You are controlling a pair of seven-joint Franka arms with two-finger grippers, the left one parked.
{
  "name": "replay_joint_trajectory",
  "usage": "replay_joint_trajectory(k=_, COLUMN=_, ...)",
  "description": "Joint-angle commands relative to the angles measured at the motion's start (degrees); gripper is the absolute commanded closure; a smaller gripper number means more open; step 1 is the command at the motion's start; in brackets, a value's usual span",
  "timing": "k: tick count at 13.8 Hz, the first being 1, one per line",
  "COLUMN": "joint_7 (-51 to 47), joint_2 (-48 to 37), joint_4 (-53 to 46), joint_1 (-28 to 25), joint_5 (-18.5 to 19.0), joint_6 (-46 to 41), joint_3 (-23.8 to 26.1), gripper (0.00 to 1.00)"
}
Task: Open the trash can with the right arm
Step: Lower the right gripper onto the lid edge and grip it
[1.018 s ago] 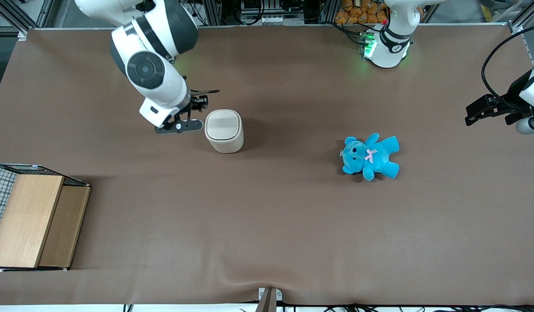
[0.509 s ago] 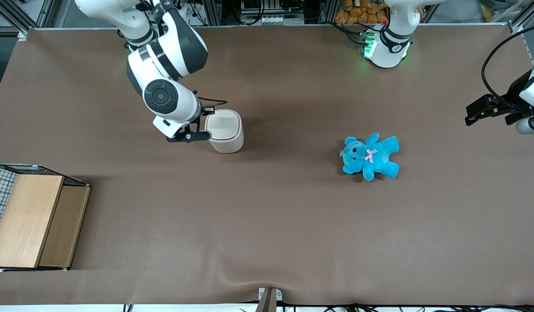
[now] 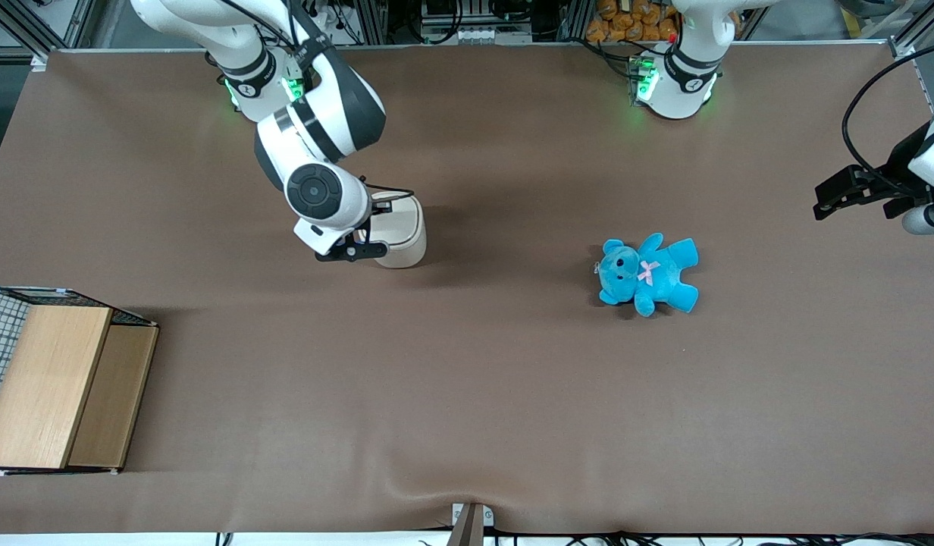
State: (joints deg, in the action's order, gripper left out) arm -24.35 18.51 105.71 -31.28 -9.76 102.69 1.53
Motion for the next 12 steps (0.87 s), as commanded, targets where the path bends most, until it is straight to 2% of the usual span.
replay_joint_trajectory(k=1, joint_7=-1.0, joint_2=1.1, joint_4=-0.2, joint_1=-0.6, joint_5=-0.4, joint_6=0.1, joint_3=-0.5, gripper=1.00)
replay_joint_trajectory(k=12, joint_7=-1.0, joint_2=4.1, joint_4=0.8, joint_1=-1.7, joint_5=-0.4, joint_6=2.0, joint_3=-0.5, gripper=1.00)
